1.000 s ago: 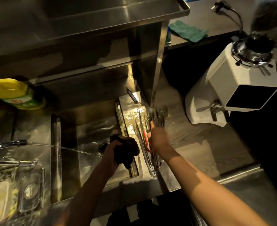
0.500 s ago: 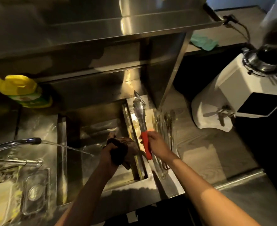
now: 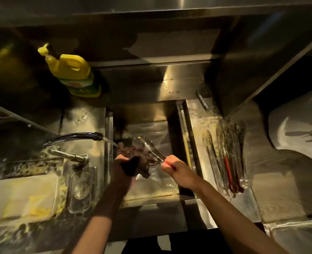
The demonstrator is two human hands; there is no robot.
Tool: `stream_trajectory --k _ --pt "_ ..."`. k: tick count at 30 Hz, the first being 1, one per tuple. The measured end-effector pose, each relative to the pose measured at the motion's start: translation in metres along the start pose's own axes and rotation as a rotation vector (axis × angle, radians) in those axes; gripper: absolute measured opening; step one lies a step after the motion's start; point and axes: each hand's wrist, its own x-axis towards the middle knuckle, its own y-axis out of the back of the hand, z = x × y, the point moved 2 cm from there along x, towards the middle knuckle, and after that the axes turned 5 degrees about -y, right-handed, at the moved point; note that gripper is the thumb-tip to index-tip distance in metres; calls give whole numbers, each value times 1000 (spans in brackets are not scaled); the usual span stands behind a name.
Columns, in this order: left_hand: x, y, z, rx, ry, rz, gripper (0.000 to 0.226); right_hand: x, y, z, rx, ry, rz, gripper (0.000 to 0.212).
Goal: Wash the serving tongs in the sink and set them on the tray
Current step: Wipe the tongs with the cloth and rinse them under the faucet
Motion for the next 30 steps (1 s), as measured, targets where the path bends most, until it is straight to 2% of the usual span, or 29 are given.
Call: stream_trajectory --k 1,2,3,4,5,7,8,10,12,13,15,17,18,20,23,25,27,28,30 --pt "6 18 1 -4 -4 36 20 2 -6 -4 -33 -14 -37 29" --pt "15 32 2 -50 59 80 24 6 -11 -7 -80 -21 -52 29" --pt "17 32 10 -120 127 7 25 8 -15 -11 -141 -23 -56 30" --pt "27 42 8 -122 72 -32 22 14 -21 -18 -207 -34 -66 31" --pt "37 49 6 -140 25 3 17 21 -27 -27 -245 -48 -66 32" --pt "44 44 10 21 50 120 28 37 -39 -48 -276 -67 -66 34" --pt "49 46 8 -6 94 102 33 44 -43 -56 -316 -64 -77 34" --pt "62 52 8 52 130 226 35 54 -50 -66 -401 -52 -121 38" --pt "69 59 16 215 102 345 45 56 -51 -59 -443 -53 -101 44" --pt "72 59 19 264 77 364 43 57 -51 -53 -441 -48 -64 45" --pt "74 54 16 171 52 380 35 61 -53 -49 -394 -53 4 50" --pt "74 42 6 -33 106 415 46 67 -64 -56 -285 -106 42 51" --pt "72 37 1 -81 154 411 50 70 -71 -58 -234 -132 59 50" --pt "70 33 -6 -10 182 350 52 70 -78 -56 -216 -128 54 49" --pt "71 44 -4 155 101 271 48 63 -56 -44 -360 -47 -45 56" --pt "70 46 -2 65 111 309 57 65 -39 -40 -449 -15 -58 57" --pt "71 39 -9 -127 228 361 78 76 -37 -45 -512 14 -28 56" --pt "68 30 -10 -179 274 350 78 82 -43 -47 -538 28 -21 51" --pt "66 18 -11 -144 292 308 59 88 -58 -47 -527 25 -22 30"
